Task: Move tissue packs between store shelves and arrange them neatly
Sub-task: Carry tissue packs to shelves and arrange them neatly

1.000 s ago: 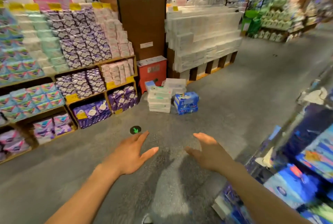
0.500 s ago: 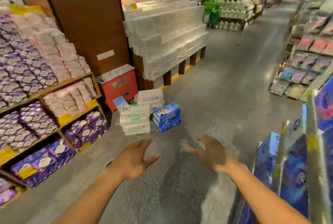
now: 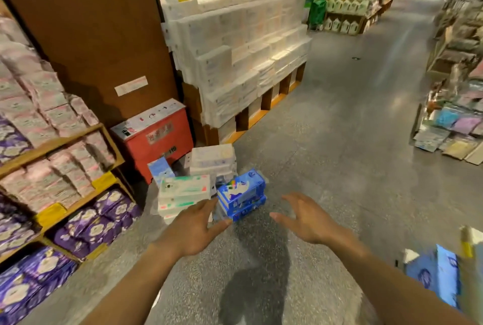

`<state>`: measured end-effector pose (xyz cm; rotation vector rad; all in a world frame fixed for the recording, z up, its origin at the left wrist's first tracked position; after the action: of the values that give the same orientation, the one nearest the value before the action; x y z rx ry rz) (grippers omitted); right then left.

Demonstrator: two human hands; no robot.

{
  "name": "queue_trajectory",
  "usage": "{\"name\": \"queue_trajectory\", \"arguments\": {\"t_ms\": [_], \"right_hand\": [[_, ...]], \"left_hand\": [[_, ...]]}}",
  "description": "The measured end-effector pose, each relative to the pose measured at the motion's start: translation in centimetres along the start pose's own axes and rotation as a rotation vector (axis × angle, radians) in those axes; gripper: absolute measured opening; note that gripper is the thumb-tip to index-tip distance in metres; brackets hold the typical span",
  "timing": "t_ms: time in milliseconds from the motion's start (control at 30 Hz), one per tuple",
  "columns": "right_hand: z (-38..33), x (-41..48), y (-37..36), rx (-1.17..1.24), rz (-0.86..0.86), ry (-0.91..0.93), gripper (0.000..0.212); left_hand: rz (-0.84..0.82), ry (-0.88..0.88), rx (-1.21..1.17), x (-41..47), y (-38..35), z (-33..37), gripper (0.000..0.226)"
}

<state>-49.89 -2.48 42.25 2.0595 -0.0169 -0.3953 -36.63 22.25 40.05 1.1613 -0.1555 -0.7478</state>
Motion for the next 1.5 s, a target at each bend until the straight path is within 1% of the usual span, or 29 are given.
{"name": "queue_trajectory", "arguments": {"t_ms": [67, 100, 133, 200, 233, 300, 367, 467, 567, 667, 833, 1000, 1067, 1200, 1300, 1333, 1433, 1467, 1500], "right_hand": [[0.7, 4.5, 1.3, 0.005, -0.039, -0.018, 0.08], [1.1, 6.7, 1.7, 0.007, -0.058, -0.021, 0.081], [1.4, 8.9, 2.0, 0.008, -0.076, -0.027, 0.079], [2.2, 13.6, 2.4, 0.003, -0.09, -0.043, 0.074], [2.6, 16.0, 2.7, 0.006, -0.094, -0.051, 0.071], [3.3, 21.1, 3.0, 0.01, -0.114, -0.059, 0.065], [4.0, 26.1, 3.2, 0.004, -0.141, -0.079, 0.062], [5.6, 33.6, 3.3, 0.009, -0.133, -0.096, 0.069], [7.9, 40.2, 2.5, 0.02, -0.129, -0.124, 0.076], [10.7, 46.5, 0.4, 0.04, -0.148, -0.146, 0.078], [16.8, 57.5, -5.9, 0.082, -0.169, -0.142, 0.074], [25.1, 68.4, -15.6, 0.094, -0.174, -0.145, 0.074], [29.1, 72.6, -20.1, 0.075, -0.176, -0.156, 0.078], [35.2, 78.4, -26.9, 0.024, -0.21, -0.151, 0.081], [39.0, 81.9, -31.3, 0.01, -0.229, -0.152, 0.082], [40.2, 82.8, -32.6, 0.008, -0.237, -0.152, 0.088], [44.9, 85.8, -37.0, 0.021, -0.242, -0.154, 0.13], [45.8, 86.5, -38.0, 0.051, -0.241, -0.172, 0.14], [45.9, 86.7, -38.3, 0.087, -0.245, -0.209, 0.142]], "left_hand": [[-0.023, 0.034, -0.017, 4.1, 0.9, -0.4, 0.099], [-0.038, 0.045, -0.033, 6.1, 1.1, -0.9, 0.093], [-0.055, 0.059, -0.054, 8.3, 1.2, -1.5, 0.094], [-0.094, 0.071, -0.054, 12.7, 1.3, -2.9, 0.107], [-0.118, 0.079, -0.063, 15.1, 1.2, -3.6, 0.107], [-0.155, 0.094, -0.082, 20.0, 1.4, -4.9, 0.095], [-0.178, 0.099, -0.082, 25.2, 1.8, -6.1, 0.09], [-0.187, 0.097, -0.062, 33.1, 2.2, -7.7, 0.087], [-0.214, 0.097, -0.086, 39.4, 1.7, -9.1, 0.095], [-0.234, 0.126, -0.138, 45.0, -0.6, -11.2, 0.083], [-0.273, 0.203, -0.179, 54.7, -9.0, -15.8, 0.086], [-0.238, 0.296, -0.257, 64.2, -21.9, -21.8, 0.089], [-0.237, 0.32, -0.286, 67.8, -28.0, -24.2, 0.092], [-0.24, 0.348, -0.289, 72.4, -37.5, -27.8, 0.094], [-0.203, 0.376, -0.283, 75.2, -43.0, -30.4, 0.094], [-0.195, 0.397, -0.276, 75.9, -44.4, -31.2, 0.093], [-0.156, 0.476, -0.273, 77.3, -47.6, -33.3, 0.098], [-0.128, 0.511, -0.273, 77.5, -48.5, -34.0, 0.101], [-0.082, 0.549, -0.286, 77.5, -49.3, -34.7, 0.102]]}}
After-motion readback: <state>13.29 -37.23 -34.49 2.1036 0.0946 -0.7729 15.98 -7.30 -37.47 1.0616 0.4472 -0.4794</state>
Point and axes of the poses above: each hand's wrist, its own x-axis towards the middle knuckle, its own y-axis out of the back of the hand, z = x × y, the point moved 1 cm from there along x, towards the middle knuckle, and after that the axes turned 8 degrees about y, right-handed, at the moved point
